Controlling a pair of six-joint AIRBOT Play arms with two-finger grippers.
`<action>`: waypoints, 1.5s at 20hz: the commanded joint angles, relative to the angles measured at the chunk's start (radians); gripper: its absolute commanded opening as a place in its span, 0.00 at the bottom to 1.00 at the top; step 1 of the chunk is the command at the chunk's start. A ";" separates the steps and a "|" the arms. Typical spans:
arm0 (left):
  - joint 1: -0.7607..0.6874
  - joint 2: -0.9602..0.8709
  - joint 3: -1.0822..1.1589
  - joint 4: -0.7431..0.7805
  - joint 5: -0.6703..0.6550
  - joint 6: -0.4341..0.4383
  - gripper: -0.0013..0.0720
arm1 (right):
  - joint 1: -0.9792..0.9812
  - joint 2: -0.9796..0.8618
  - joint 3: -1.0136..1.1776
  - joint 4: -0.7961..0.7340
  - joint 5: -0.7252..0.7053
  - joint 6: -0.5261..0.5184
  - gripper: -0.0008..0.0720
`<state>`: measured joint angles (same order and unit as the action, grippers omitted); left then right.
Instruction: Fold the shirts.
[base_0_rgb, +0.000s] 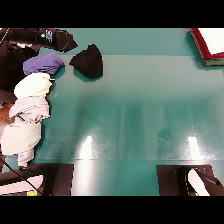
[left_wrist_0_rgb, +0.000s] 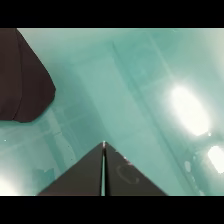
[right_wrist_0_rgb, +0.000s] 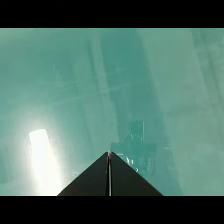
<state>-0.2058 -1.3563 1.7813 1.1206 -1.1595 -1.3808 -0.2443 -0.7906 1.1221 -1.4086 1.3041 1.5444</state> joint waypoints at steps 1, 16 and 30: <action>0.000 0.000 0.000 0.000 0.008 0.000 0.05 | 0.001 0.001 0.000 0.000 0.000 0.000 0.04; 0.006 -0.068 0.000 0.135 0.246 -0.085 0.91 | 0.002 0.001 0.000 0.004 -0.047 0.000 0.04; 0.088 -0.593 0.002 0.157 0.535 -0.130 0.90 | 0.001 0.001 0.000 0.134 -0.050 0.000 0.04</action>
<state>-0.1192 -1.8996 1.7817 1.3460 -0.6819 -1.5555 -0.2436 -0.7906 1.1221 -1.2892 1.2587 1.5444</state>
